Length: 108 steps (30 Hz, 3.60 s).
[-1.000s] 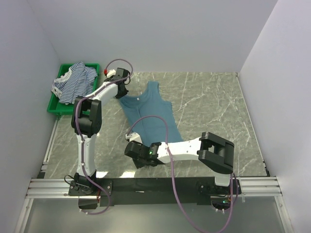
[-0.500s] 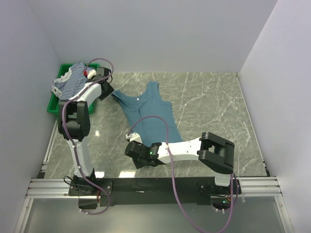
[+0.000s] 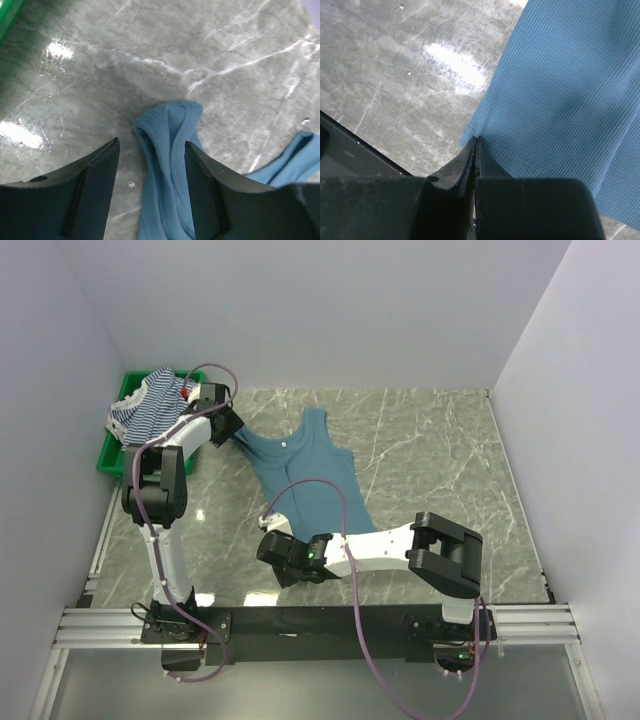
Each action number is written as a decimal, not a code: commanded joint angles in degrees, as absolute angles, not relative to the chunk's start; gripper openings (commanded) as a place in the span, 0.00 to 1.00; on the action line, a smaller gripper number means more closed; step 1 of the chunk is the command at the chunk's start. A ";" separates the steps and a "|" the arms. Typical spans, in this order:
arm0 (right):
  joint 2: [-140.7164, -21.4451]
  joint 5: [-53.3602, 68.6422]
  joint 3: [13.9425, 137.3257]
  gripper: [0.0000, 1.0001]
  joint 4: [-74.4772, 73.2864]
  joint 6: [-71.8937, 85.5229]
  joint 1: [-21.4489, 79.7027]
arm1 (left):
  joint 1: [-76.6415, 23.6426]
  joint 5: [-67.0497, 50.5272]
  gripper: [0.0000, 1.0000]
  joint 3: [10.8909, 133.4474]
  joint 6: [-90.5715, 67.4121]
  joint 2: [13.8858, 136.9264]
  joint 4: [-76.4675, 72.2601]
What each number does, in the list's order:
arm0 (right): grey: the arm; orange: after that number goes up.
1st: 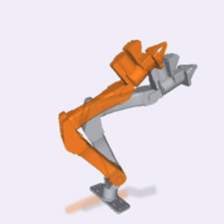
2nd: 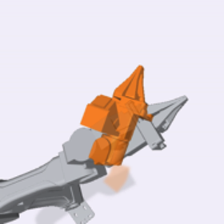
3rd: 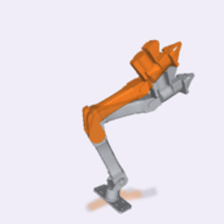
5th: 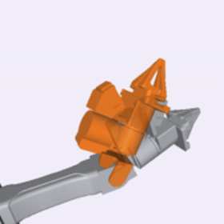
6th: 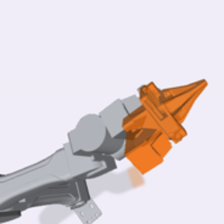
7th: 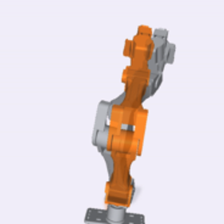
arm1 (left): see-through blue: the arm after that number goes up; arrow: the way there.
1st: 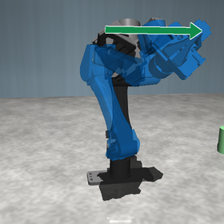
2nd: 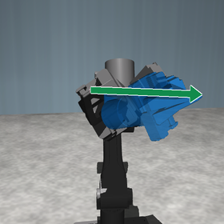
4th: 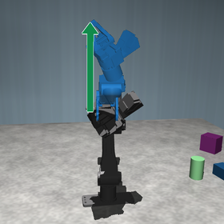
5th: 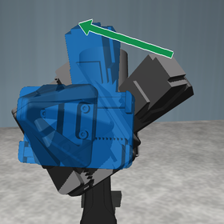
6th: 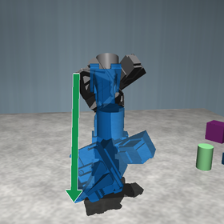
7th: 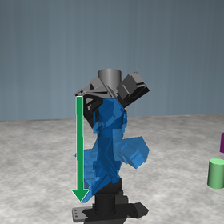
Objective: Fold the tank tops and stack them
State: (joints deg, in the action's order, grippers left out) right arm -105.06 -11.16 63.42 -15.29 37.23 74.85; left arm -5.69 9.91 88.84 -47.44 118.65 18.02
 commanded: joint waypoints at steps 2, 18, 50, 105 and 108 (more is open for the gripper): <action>-104.33 -10.81 62.58 0.00 -16.43 37.88 75.41 | -5.10 9.67 0.60 91.32 -46.58 119.97 17.14; -105.12 -10.55 63.28 0.00 -16.61 37.79 75.50 | -4.39 5.98 0.51 91.23 -43.86 121.29 11.95; -106.61 -10.20 64.25 0.00 -16.79 37.44 75.41 | -3.87 5.97 0.43 93.69 -42.98 118.83 11.78; -108.63 -9.05 64.69 0.00 -16.00 37.79 75.32 | -2.99 -3.87 0.13 90.17 -43.33 123.49 5.97; -108.63 -8.96 64.42 0.00 -15.82 37.79 75.41 | -3.43 -3.34 0.04 91.32 -43.77 123.84 6.68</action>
State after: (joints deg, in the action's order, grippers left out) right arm -106.28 -10.00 64.58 -14.52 37.63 74.85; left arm -2.70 -3.22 88.27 -44.07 123.74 6.72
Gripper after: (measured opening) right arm 0.007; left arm 0.073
